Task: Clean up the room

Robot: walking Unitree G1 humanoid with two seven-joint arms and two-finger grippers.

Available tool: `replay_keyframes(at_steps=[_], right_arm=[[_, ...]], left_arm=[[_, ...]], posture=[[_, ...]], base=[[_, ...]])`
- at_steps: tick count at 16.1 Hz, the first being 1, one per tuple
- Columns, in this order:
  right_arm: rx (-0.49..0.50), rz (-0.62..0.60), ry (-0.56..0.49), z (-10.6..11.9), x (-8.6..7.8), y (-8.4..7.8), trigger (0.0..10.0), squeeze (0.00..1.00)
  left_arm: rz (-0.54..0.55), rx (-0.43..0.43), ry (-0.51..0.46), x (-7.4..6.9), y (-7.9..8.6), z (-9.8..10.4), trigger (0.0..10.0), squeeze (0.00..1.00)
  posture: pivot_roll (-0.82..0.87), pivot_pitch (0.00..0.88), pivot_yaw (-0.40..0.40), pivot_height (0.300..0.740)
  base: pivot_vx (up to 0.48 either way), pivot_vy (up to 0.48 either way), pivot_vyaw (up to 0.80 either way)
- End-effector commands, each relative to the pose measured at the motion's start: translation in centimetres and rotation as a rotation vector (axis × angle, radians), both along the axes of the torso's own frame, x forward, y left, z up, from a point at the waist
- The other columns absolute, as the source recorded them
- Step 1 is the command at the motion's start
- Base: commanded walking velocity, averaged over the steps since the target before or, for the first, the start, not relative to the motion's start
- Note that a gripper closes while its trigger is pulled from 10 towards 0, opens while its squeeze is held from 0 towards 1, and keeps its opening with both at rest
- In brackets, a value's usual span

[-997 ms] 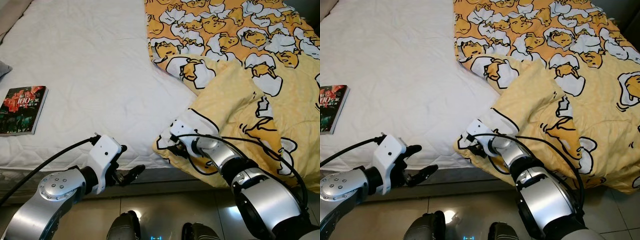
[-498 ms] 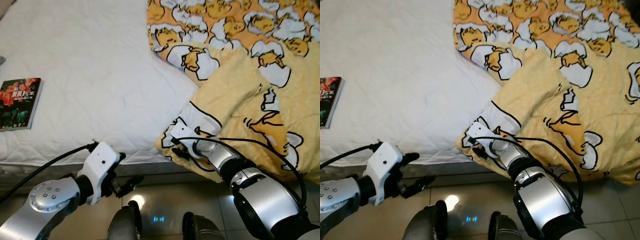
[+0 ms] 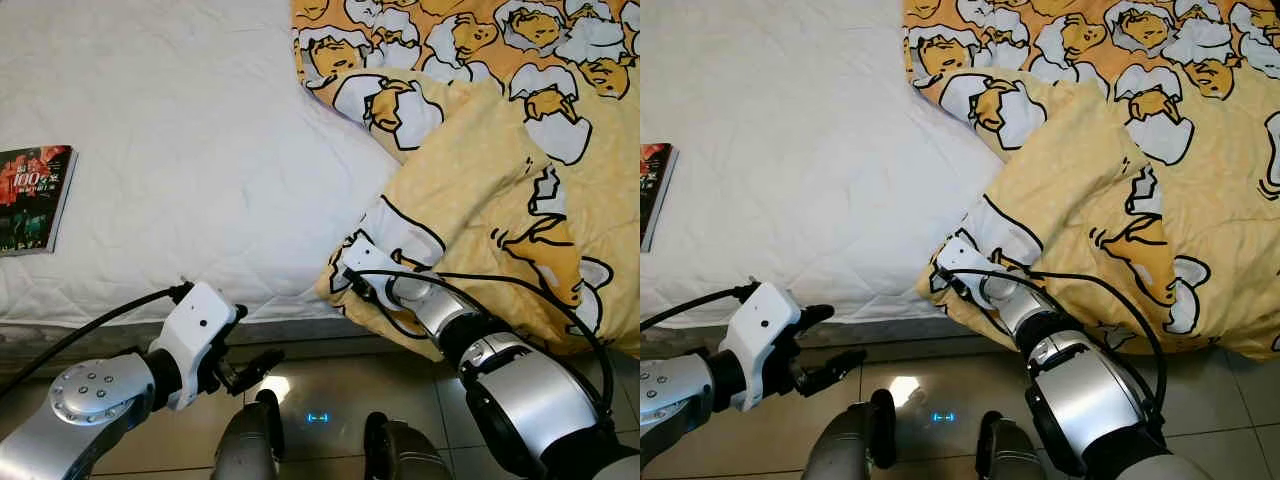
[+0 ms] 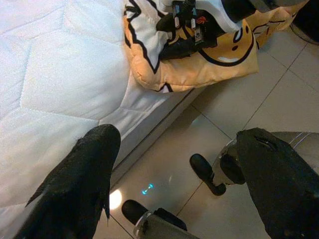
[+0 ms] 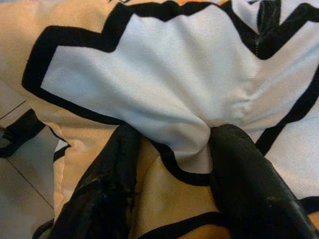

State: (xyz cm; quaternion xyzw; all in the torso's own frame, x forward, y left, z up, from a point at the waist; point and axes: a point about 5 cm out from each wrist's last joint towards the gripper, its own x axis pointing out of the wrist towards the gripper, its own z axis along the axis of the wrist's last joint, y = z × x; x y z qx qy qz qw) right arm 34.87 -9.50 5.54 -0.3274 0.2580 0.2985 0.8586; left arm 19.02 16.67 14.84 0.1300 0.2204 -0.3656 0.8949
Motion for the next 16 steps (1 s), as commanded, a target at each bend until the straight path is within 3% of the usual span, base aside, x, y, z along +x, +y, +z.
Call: replay_keyframes(at_steps=[1,9,16], right_arm=[[0.011,-0.024,0.04,-0.7,-0.5,-0.2,0.0,0.0],[0.06,-0.055,0.046,-0.5,-0.3,-0.2,0.0,0.0],[0.169,0.013,0.103,-0.7,-0.9,0.7,0.0,0.0]], left_arm=[[-0.009,-0.009,0.005,-0.3,-0.3,0.1,10.0,0.0],[-0.008,-0.009,0.011,-0.4,-0.2,0.1,10.0,0.0],[0.007,-0.018,-0.008,0.8,-0.3,-0.4,10.0,0.0]], posture=[[0.25,0.295,0.014,0.74],[0.24,0.275,0.019,0.74],[0.21,0.235,-0.003,0.74]], base=[[0.0,0.0,0.0],[0.0,0.0,0.0],[0.0,0.0,0.0]])
